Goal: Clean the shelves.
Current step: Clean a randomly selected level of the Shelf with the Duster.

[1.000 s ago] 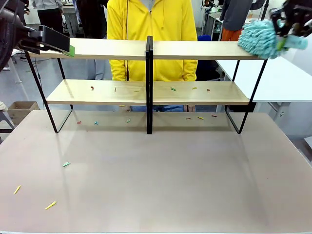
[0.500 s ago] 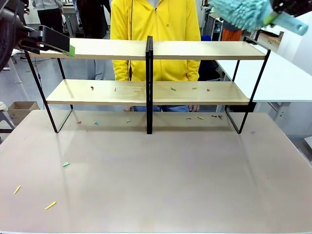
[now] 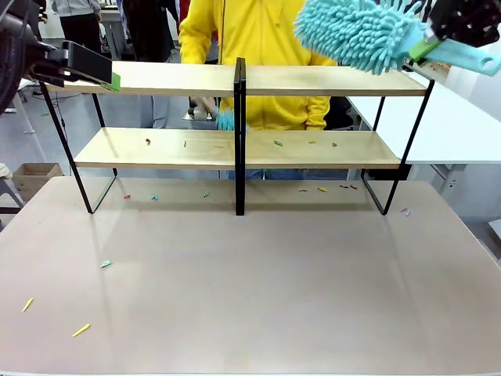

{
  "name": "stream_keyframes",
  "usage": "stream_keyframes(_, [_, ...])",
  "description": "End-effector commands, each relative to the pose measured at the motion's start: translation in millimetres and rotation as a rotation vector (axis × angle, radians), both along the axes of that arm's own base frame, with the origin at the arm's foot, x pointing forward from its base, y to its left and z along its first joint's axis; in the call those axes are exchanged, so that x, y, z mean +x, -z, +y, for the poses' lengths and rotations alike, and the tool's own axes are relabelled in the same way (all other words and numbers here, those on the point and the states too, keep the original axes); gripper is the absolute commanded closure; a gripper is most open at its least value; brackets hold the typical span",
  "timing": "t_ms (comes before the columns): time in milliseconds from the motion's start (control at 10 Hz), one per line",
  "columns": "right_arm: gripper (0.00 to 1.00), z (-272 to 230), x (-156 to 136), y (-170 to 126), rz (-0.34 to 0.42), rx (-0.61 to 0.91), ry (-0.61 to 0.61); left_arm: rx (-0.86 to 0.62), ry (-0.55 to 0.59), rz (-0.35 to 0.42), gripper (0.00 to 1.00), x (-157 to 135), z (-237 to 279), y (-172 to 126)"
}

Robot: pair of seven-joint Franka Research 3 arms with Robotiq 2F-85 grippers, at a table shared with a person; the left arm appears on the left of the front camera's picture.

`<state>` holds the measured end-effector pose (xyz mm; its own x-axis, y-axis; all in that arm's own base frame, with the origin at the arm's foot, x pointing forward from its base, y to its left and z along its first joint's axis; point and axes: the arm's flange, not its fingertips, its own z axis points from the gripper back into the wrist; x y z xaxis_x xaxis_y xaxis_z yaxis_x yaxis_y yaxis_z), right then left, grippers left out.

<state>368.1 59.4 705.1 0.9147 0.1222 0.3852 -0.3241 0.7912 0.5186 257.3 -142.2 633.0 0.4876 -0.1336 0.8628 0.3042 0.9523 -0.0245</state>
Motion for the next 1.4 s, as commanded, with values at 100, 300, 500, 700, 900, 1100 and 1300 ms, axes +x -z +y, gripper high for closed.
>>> stream_keyframes(100, [0.88, -47.5, -39.0, -22.4, 0.016, 0.159, -0.294, 0.001, -0.005, -0.002, 0.00, 0.5, 0.6, -0.6])
stream_keyframes(300, [0.88, -100.9, -109.0, -41.5, -0.134, 0.262, -0.455, 0.001, -0.005, -0.002, 0.00, 0.5, 0.6, -0.6])
stream_keyframes(500, [0.88, -149.3, -173.3, -54.9, -0.355, 0.301, -0.468, 0.001, -0.005, -0.002, 0.00, 0.5, 0.6, -0.6])
stream_keyframes(700, [0.88, -176.5, -203.0, -52.8, -0.517, 0.244, -0.398, 0.001, -0.005, -0.002, 0.00, 0.5, 0.6, -0.6])
stream_keyframes(900, [0.88, -180.2, -217.0, -65.4, -0.432, 0.246, -0.424, 0.001, -0.005, -0.002, 0.00, 0.5, 0.6, -0.6])
stream_keyframes(1100, [0.88, -180.2, -217.0, -65.4, -0.432, 0.246, -0.424, 0.001, -0.005, -0.002, 0.00, 0.5, 0.6, -0.6])
stream_keyframes(1300, [0.88, -180.2, -217.0, -65.4, -0.432, 0.246, -0.424, 0.001, -0.005, -0.002, 0.00, 0.5, 0.6, -0.6])
